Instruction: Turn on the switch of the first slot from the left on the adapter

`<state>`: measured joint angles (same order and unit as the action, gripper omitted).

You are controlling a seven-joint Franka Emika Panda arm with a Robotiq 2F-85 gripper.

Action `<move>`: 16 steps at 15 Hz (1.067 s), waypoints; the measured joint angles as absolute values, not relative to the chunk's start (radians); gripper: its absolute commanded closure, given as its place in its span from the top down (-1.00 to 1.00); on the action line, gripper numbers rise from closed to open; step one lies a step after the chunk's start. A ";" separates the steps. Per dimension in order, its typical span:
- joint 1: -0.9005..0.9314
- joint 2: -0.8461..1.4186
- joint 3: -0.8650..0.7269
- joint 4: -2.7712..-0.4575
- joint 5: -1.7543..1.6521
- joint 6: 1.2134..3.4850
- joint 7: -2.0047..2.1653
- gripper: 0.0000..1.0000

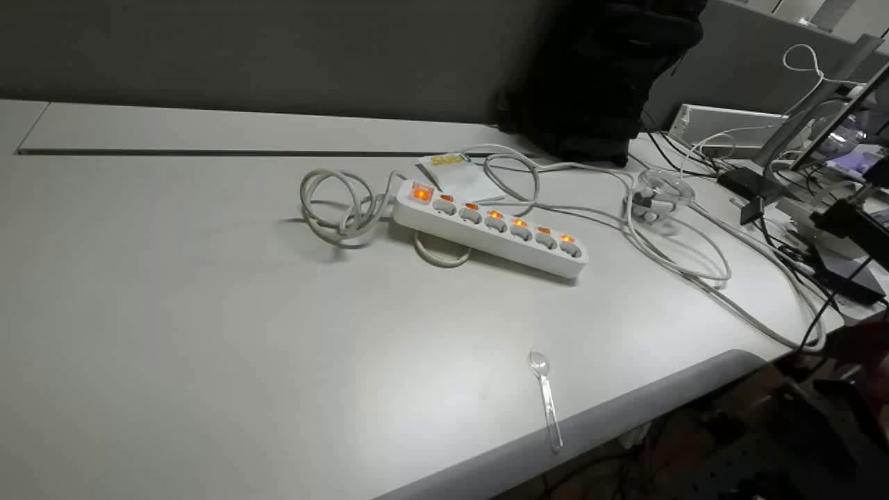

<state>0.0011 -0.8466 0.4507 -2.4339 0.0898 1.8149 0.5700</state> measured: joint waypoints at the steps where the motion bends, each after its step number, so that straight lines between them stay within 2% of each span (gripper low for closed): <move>1: 0.001 -0.847 0.451 -2.434 0.090 1.815 0.570 1.00; 16: -0.002 -0.838 0.451 -2.438 0.076 1.824 0.574 1.00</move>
<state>-0.0023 -0.8380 0.4507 -2.4380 0.0756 1.8237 0.5738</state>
